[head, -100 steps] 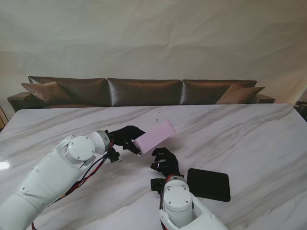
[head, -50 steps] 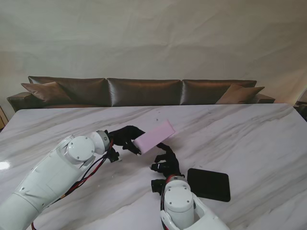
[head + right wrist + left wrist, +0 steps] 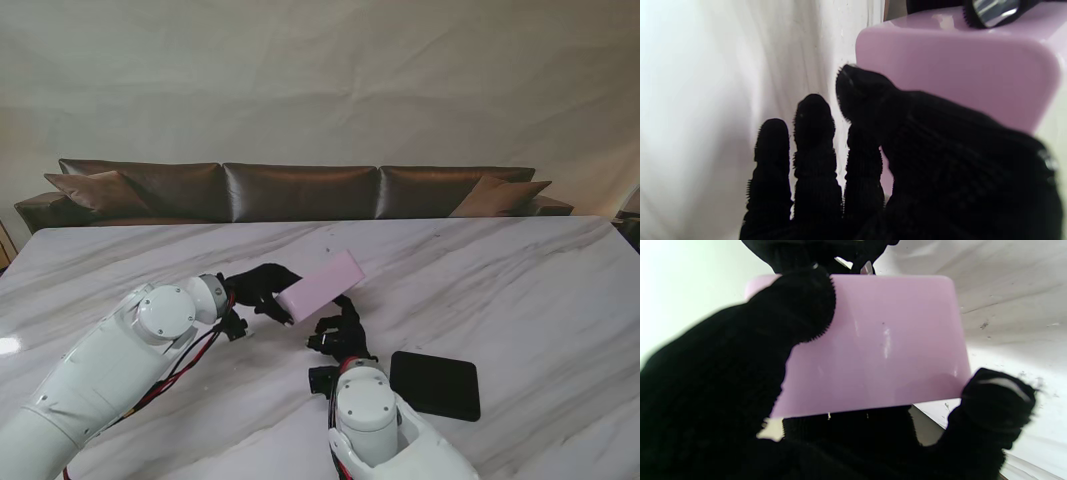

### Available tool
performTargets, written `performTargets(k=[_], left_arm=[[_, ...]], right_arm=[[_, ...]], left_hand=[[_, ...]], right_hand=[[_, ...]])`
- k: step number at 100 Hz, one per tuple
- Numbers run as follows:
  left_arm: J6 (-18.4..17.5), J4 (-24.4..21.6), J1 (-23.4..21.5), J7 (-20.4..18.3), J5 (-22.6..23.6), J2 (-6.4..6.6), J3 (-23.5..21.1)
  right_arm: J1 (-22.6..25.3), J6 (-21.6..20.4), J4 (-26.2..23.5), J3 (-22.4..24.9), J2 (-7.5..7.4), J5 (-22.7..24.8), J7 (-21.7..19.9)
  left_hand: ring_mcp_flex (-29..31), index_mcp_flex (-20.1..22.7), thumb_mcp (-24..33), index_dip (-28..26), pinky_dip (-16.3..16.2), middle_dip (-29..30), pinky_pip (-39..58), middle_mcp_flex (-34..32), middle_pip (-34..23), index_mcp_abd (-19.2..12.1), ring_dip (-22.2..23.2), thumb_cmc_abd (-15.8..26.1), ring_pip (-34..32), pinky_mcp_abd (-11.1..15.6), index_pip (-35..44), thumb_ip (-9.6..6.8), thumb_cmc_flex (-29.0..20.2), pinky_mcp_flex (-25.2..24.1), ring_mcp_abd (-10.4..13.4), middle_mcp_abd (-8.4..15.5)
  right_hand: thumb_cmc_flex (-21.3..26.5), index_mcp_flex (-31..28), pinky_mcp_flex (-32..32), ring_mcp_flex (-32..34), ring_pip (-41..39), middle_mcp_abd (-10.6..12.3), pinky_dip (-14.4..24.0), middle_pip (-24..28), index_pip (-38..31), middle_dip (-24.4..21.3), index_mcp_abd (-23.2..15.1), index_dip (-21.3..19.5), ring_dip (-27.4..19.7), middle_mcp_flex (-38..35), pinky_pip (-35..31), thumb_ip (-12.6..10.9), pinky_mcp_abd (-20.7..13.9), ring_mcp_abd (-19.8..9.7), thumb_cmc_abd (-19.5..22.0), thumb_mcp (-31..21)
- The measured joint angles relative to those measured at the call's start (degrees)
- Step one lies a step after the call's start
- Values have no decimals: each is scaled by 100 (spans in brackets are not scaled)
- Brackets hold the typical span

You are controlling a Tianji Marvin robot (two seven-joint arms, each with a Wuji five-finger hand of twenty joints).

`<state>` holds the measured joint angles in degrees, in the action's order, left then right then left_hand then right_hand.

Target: Refill a tissue box and feed the first sheet

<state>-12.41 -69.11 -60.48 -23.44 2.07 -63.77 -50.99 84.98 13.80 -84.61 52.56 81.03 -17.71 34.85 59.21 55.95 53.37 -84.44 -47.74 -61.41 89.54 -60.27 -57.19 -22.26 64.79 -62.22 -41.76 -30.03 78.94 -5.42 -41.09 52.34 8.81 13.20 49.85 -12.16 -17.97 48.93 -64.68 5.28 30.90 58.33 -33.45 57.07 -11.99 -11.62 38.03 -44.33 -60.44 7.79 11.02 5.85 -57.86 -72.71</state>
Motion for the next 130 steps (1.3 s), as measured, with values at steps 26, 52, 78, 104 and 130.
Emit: performTargets(k=[26,52,78,104,130], left_arm=[[28,-52,-54,-12,34,4,-45],[102,-128,-92,2,94,24,-100],[107,-132,-89,31,102,22,-78],[98,-29,-19,29,63,1,-22],[40,64,25,47,14,-22,10]], right_arm=[[-70,-298,141,-67,21,-121,-88],[-18,-376,199,-34,15,-92,-133],[91,-376,124,7,-17,-68,-133],[162,-450,23,24,-17,-113,-15],[120,-587,86,-33,76,-213,312]], left_hand=[[0,0,1,0,0,0,0,0,0,0,0,0,0,0,0,0,0,0,0,0],[0,0,1,0,0,0,0,0,0,0,0,0,0,0,0,0,0,0,0,0],[4,-1,1,-2,0,0,0,0,0,0,0,0,0,0,0,0,0,0,0,0],[4,-1,1,-2,0,0,0,0,-1,0,0,0,0,0,0,0,0,0,0,0],[4,-1,1,-2,0,0,0,0,-2,0,0,0,0,0,0,0,0,0,0,0]], right_hand=[[0,-616,1,0,-15,0,47,0,-178,56,8,61,0,0,0,0,-1,0,0,0],[0,-2141,1,0,-15,0,52,0,-531,57,-79,-665,1,0,0,0,-1,0,0,-1],[0,-2804,1,0,-16,0,53,0,-730,58,-449,-1674,1,0,0,1,-1,-1,0,-1],[-1346,-2952,1,0,-16,0,54,0,-1037,60,-357,-1987,217,0,-1,2,-1,-84,64,303],[-1711,-3091,10,2,-16,-18,59,0,-1766,60,-146,-1648,379,-84,-1,335,-1,-86,121,685]])
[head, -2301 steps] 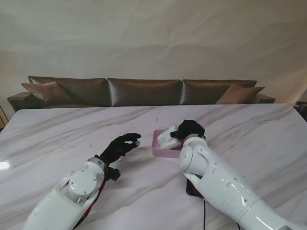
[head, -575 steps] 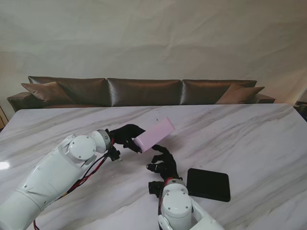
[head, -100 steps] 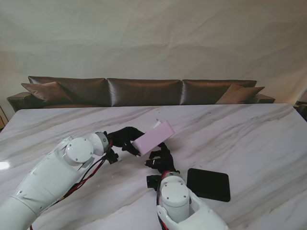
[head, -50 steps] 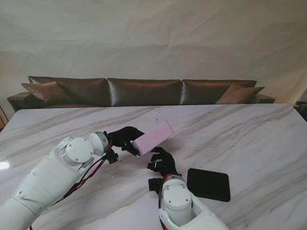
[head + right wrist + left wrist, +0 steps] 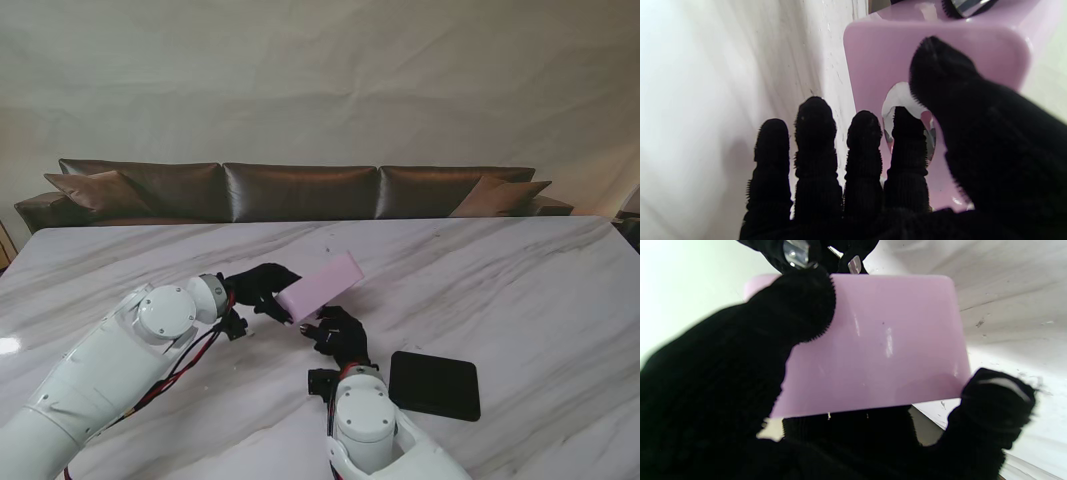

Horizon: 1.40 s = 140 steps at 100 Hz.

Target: Refill a tissue box and feed the first sheet

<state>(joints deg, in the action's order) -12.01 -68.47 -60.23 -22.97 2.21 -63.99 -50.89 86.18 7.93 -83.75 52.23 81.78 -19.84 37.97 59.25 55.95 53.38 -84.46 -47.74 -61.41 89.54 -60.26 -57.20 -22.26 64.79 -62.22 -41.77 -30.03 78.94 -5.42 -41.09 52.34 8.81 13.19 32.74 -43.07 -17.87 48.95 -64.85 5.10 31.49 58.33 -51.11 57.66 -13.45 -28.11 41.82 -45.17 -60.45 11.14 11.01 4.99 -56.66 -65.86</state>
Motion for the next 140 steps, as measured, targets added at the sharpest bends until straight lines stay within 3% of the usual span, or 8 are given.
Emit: performTargets(k=[30,60,81,140], left_arm=[[16,-63,-82,15,98,1,-141],[71,-129,-142,66,143,14,-186],[71,-124,-134,96,148,14,-185],[99,-153,-157,128,213,16,-244]], right_arm=[[-17,67,11,-24,76,51,232],[84,64,-71,-4,78,64,219],[161,74,-103,64,37,232,111],[339,251,-220,241,-46,429,123]], left_hand=[[0,0,0,0,0,0,0,0,-1,0,0,0,0,0,0,0,0,0,0,0],[0,0,0,0,0,0,0,0,-2,0,0,0,0,0,0,0,0,0,0,0],[0,0,0,0,0,0,0,0,-2,0,0,0,0,0,0,0,0,0,0,0],[0,0,0,0,0,0,0,0,-2,0,0,0,0,0,0,0,0,0,0,-1]], right_hand=[[184,-216,-35,83,0,-56,0,7,-335,4,0,-166,1,-210,-3,-141,0,0,230,-344],[188,-277,-38,144,0,-332,0,8,-432,75,69,-476,1,-302,-5,-143,61,77,230,-634],[188,-358,-39,144,0,-337,0,8,-680,80,74,-651,1,-277,-6,-143,71,83,204,-690],[188,-442,-44,204,0,-348,0,8,-726,164,76,-675,1,-392,-6,-143,73,129,171,-691]])
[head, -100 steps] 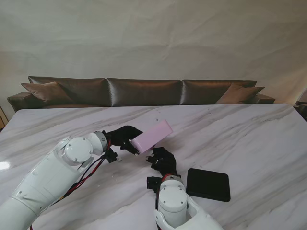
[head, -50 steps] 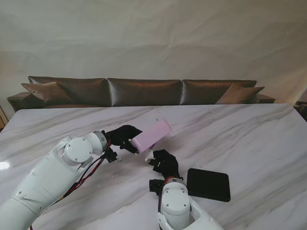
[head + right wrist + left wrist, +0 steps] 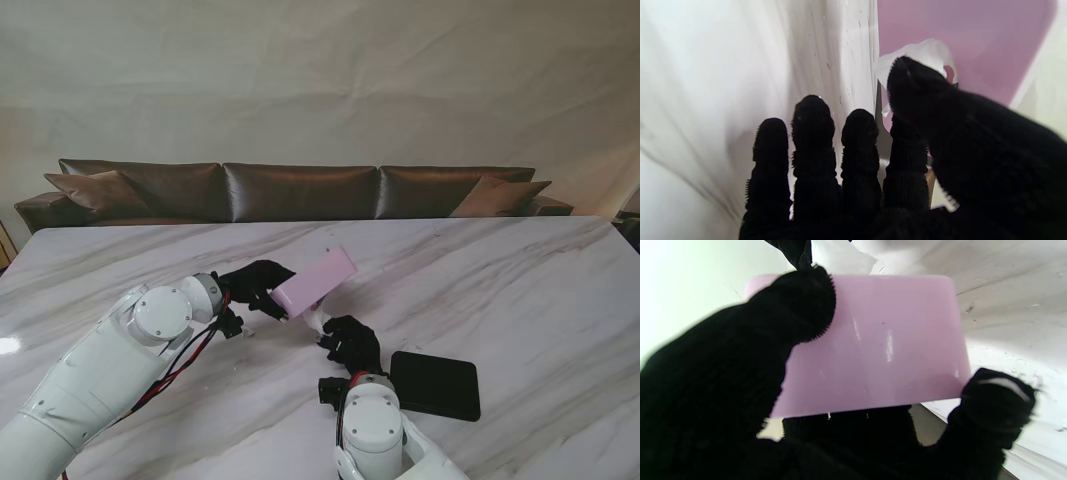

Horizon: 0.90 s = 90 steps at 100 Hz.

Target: Refill a tissue box and feed the first sheet

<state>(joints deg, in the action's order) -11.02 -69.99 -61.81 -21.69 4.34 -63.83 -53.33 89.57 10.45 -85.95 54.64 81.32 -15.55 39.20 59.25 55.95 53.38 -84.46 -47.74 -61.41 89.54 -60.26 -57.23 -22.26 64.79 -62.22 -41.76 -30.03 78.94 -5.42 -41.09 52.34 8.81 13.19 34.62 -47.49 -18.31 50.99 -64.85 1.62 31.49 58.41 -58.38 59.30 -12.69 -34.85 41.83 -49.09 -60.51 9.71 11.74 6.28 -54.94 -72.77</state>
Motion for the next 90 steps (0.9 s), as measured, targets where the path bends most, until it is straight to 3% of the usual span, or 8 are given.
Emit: performTargets(k=[44,48,52,58,66,90], left_arm=[[14,-110,-85,-5,84,36,-117],[14,-123,-95,-6,91,41,-123],[13,-133,-103,-10,97,46,-128],[13,-148,-111,-19,107,53,-133],[12,-167,-118,-22,109,62,-135],[-23,-200,-132,-39,33,66,-136]], right_arm=[[234,355,-424,130,-70,373,36],[241,378,-437,138,-70,377,56],[254,407,-462,153,-71,373,60],[298,571,-572,190,-89,359,2],[321,887,-668,190,-108,415,-57],[9,953,-185,-23,-59,693,-82]], left_hand=[[0,0,0,0,0,0,0,0,0,0,0,0,0,0,0,0,0,0,0,0],[0,0,0,0,0,0,0,0,0,0,0,0,0,0,0,0,0,0,0,0],[0,0,0,0,0,0,0,0,0,0,0,0,0,0,0,0,0,0,0,0],[0,0,0,0,0,0,0,0,0,0,0,0,0,0,0,0,0,0,0,0],[0,0,0,0,0,0,0,0,0,0,0,0,0,0,0,0,0,0,0,0],[0,0,0,0,0,0,0,0,-1,0,0,0,0,0,0,0,0,0,0,0]], right_hand=[[0,-18,-5,0,0,0,0,0,-64,2,19,-75,-3,0,0,-1,0,1,7,2],[-196,97,16,0,0,0,0,-10,4,2,22,-17,-6,2,0,-62,0,2,62,178],[-549,244,48,-10,28,0,0,-160,391,-171,254,72,-7,8,0,-69,0,10,269,473],[-1140,389,89,-82,58,-1,0,-166,1368,-353,779,66,-7,40,0,-413,1,52,761,1028],[-1481,762,97,-90,63,-64,0,-176,2303,-387,1189,261,-7,200,0,-526,4,95,854,1358],[-1656,1004,97,-141,66,-128,8,-192,2844,-387,1418,610,-7,351,0,-526,6,132,854,1557]])
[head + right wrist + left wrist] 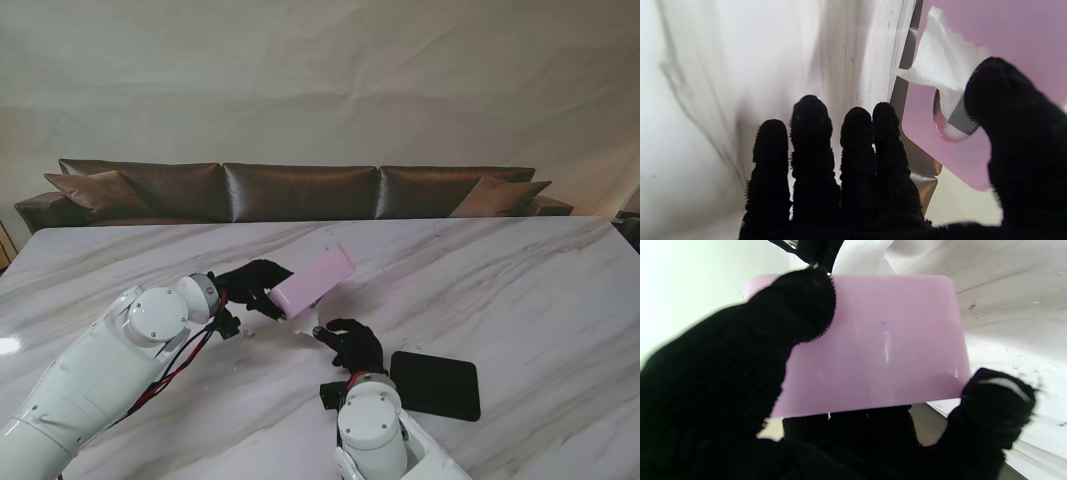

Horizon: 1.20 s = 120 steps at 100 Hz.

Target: Refill a tissue box and feed the first sheet

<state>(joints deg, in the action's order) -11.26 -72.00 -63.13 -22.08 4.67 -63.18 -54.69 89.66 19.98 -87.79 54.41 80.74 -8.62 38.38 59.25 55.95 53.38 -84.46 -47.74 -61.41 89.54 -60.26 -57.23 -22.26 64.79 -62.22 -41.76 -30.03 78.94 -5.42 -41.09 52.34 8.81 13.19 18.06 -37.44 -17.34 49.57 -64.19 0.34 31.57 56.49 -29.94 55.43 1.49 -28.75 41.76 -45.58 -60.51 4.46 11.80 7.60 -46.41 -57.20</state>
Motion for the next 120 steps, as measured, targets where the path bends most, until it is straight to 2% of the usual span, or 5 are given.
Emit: performTargets(k=[33,45,53,77,120], left_arm=[[-75,-137,-69,-23,-7,19,25],[-104,-122,-44,-28,-43,19,81],[-111,-115,-36,-29,-56,17,87],[-112,-109,-38,-39,-42,17,75],[-92,-125,-75,-37,20,20,32]], right_arm=[[-287,-149,232,-156,64,-247,-67],[-338,-159,320,-213,110,-239,-14],[-382,-195,441,-228,170,-244,146],[-296,-93,370,-104,182,7,153],[144,389,-212,190,23,266,10]], left_hand=[[0,0,0,0,48,0,0,0,0,0,0,0,0,0,0,0,0,0,0,0],[0,0,0,0,50,0,0,0,0,0,0,0,0,0,0,0,0,0,0,0],[0,0,0,0,51,0,0,0,0,0,0,0,0,0,0,0,0,0,0,0],[0,0,0,0,52,0,0,0,0,0,0,0,0,0,0,0,0,0,0,0],[0,0,0,0,53,0,0,0,0,0,0,0,0,0,0,0,0,0,0,-1]], right_hand=[[244,-211,-19,-1,0,-1,4,30,-139,0,-69,85,0,0,0,-104,0,2,140,8],[964,-754,-115,86,1,-1,4,95,-1880,126,-650,951,0,-240,-98,-55,0,4,314,-588],[1325,-1160,-166,232,1,-1,4,123,-2499,172,-867,1108,0,-466,-143,70,0,6,593,-746],[1394,-1158,-167,233,-44,-1,4,267,-2529,393,-844,353,0,-513,-205,202,0,13,715,-782],[1394,-1157,-140,233,-49,-1,-4,329,-2481,508,-801,130,0,-513,-206,203,0,16,716,-791]])
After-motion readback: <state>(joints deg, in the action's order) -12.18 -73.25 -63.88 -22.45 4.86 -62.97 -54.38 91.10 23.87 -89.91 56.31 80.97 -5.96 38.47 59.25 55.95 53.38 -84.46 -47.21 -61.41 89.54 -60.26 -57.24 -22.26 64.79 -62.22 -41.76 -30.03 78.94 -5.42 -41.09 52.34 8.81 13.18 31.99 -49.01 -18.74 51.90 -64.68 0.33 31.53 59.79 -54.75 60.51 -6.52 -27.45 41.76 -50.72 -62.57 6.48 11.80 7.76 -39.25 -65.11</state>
